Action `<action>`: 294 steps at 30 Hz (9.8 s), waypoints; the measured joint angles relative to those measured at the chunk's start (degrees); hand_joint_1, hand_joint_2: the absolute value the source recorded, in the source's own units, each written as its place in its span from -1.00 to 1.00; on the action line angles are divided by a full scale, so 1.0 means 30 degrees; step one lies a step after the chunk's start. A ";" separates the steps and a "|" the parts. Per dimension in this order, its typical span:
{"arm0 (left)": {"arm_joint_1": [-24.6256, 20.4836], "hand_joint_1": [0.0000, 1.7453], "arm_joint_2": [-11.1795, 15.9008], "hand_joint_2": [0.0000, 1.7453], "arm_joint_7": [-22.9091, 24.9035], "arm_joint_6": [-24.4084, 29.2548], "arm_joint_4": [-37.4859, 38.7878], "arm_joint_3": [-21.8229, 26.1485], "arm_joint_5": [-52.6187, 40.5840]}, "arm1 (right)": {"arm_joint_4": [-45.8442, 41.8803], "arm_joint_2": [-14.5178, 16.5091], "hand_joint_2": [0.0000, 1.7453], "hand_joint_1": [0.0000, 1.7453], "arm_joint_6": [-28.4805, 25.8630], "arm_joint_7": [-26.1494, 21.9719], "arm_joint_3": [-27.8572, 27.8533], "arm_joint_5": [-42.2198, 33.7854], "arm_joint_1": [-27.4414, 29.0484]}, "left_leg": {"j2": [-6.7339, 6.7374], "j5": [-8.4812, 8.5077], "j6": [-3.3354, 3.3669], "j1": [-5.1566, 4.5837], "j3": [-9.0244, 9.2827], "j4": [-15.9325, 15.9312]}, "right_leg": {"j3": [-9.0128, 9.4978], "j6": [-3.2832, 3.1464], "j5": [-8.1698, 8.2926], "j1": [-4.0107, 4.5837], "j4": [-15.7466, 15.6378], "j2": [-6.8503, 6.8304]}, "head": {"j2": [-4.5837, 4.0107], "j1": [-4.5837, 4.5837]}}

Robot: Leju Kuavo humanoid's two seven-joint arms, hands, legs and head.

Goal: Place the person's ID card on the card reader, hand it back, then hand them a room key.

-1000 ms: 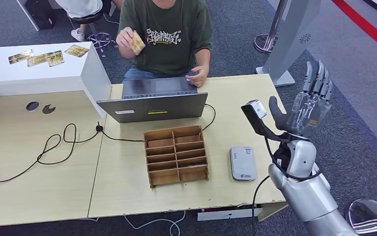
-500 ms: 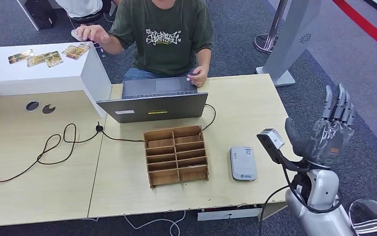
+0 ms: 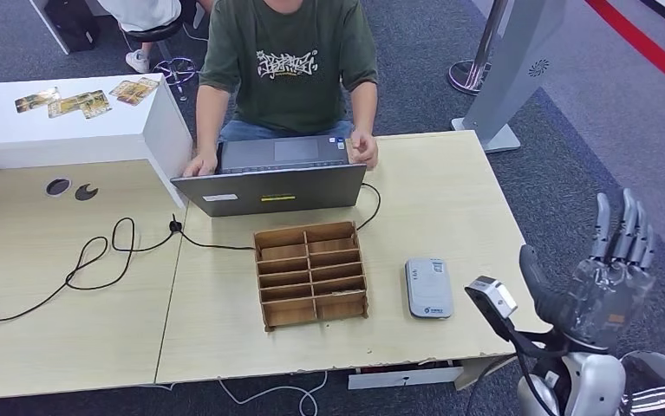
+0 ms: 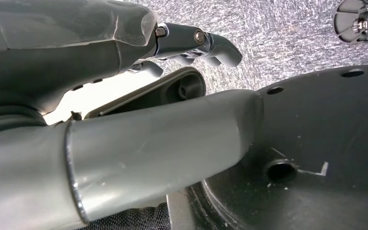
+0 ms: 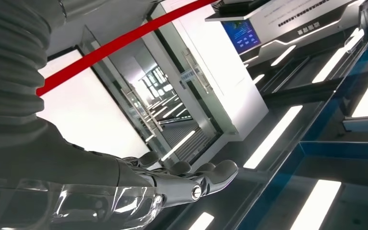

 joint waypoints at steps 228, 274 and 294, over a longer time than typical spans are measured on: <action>0.0425 -1.00 -0.0277 -1.00 -0.0384 -0.0683 0.0838 0.1468 0.0504 | 0.9987 -0.3559 1.00 -1.00 0.5104 0.5552 1.7863 -0.5056 -0.7116 | 0.0039 -0.0085 -0.0019 0.0003 0.0043 0.0000 | 0.0039 -0.0004 -0.0082 0.0000 0.0013 0.0037 | -0.0002 0.0002; 0.0444 -1.00 -0.0270 -1.00 -0.0384 -0.0683 0.0838 0.1468 0.0727 | 0.9710 -0.4698 1.00 -1.00 0.6882 0.5933 1.9260 -0.6017 -0.8206 | 0.0034 -0.0084 -0.0018 0.0001 0.0041 0.0003 | 0.0038 -0.0004 -0.0082 -0.0002 0.0009 0.0032 | 0.0002 0.0004; 0.0444 -1.00 -0.0270 -1.00 -0.0384 -0.0707 0.0838 0.1468 0.0727 | 1.0134 -0.4581 1.00 -1.00 0.7149 0.5683 1.9375 -0.6879 -0.8459 | 0.0033 -0.0084 -0.0018 0.0001 0.0037 0.0002 | 0.0038 -0.0004 -0.0082 -0.0002 0.0009 0.0030 | -0.0004 0.0000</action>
